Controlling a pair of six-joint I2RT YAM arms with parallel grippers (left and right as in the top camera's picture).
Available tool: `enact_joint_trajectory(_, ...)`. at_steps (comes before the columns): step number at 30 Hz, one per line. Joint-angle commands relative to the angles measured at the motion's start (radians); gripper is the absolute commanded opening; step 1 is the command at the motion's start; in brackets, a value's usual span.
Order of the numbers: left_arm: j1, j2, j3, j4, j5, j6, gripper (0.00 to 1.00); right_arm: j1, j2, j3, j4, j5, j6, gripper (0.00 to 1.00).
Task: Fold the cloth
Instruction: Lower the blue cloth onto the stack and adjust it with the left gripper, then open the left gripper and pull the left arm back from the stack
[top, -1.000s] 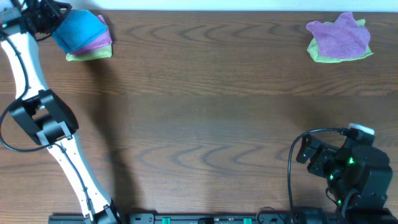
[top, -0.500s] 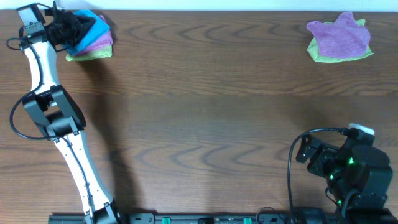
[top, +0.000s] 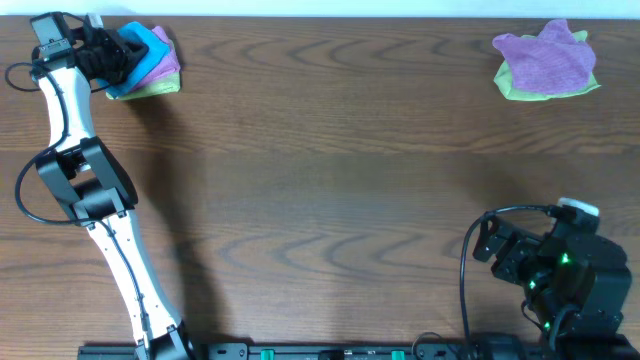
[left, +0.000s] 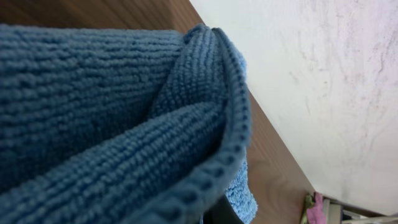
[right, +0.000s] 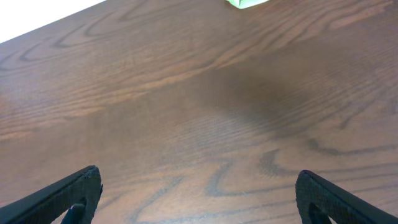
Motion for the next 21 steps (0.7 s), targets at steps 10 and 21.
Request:
enact_joint_trajectory(10,-0.002,-0.005,0.057,0.304,0.154,-0.157,0.06,-0.011,0.001,-0.006,0.017,-0.003,0.006,0.99)
enact_joint_trajectory(21,-0.045,-0.013,0.187,0.311,0.338,-0.165,0.06,-0.011,0.001,-0.006,0.019,0.013,-0.031,0.99)
